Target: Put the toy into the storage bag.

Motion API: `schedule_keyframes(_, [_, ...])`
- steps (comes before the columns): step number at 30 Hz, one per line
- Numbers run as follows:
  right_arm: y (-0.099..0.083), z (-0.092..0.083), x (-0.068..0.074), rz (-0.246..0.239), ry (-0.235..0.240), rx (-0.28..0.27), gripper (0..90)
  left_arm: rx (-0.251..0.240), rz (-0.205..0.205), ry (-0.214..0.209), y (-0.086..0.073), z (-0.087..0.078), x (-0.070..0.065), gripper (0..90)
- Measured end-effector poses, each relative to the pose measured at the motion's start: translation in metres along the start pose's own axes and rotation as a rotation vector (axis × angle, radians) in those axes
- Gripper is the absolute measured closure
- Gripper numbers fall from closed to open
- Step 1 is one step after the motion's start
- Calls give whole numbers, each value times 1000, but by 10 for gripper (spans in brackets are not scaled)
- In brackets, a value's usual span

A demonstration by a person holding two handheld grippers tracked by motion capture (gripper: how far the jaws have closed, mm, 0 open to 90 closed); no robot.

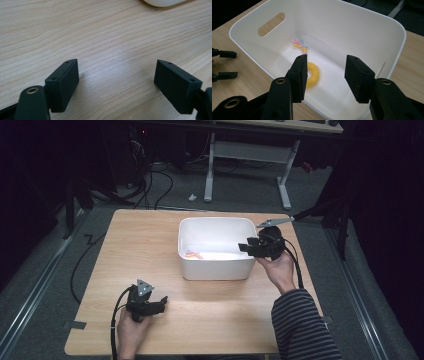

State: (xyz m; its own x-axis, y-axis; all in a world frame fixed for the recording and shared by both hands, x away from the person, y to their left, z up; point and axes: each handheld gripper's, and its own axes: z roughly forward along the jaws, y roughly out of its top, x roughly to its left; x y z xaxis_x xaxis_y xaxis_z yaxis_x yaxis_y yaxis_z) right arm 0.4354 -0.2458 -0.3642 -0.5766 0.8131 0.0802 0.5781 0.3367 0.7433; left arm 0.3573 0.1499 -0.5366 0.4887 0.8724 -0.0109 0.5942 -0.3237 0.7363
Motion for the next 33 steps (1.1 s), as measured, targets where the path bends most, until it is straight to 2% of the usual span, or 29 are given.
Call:
schedule_keyframes(14, [-16,-36,0,-17,-23,-51,489,0,0,0,0,0,0,204])
schedule_keyframes(33, [-42,-84,-3,-3,-76,-134,475,1,0,-3,0,0,0,205])
